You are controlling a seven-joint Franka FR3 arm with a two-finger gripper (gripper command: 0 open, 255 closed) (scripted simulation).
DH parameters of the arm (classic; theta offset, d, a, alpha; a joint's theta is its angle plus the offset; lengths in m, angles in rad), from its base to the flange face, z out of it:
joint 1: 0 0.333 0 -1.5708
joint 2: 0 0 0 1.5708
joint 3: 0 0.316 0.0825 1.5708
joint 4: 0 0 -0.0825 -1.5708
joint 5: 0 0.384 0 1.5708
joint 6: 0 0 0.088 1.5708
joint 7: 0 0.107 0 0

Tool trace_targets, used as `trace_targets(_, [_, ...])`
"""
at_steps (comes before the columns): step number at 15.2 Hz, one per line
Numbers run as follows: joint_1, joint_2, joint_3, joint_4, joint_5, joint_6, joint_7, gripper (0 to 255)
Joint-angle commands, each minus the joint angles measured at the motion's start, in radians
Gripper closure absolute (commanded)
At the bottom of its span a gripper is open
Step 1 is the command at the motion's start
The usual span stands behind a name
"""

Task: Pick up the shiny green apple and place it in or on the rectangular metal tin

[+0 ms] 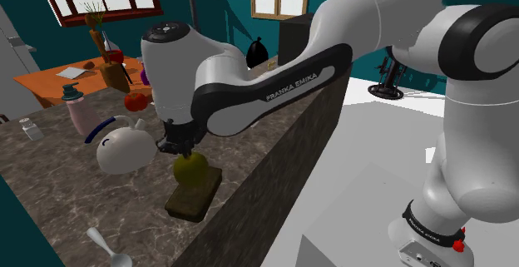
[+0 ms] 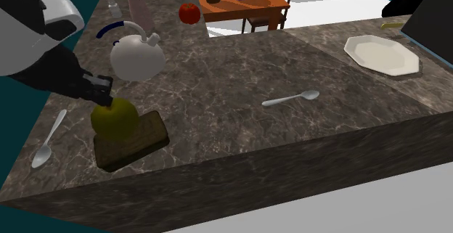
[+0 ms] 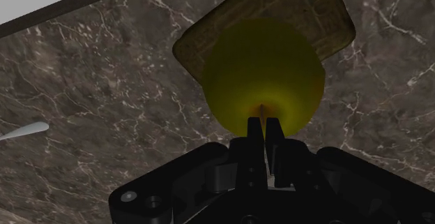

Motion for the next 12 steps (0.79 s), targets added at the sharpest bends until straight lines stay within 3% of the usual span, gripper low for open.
trace_targets(1, [0.001, 0.006, -0.002, -0.016, -0.007, 0.021, 0.009, 255])
trace_targets(11, [0.001, 0.015, -0.006, -0.036, -0.017, 0.047, 0.021, 255])
trace_targets(12, [0.001, 0.014, -0.006, -0.036, -0.017, 0.047, 0.021, 0])
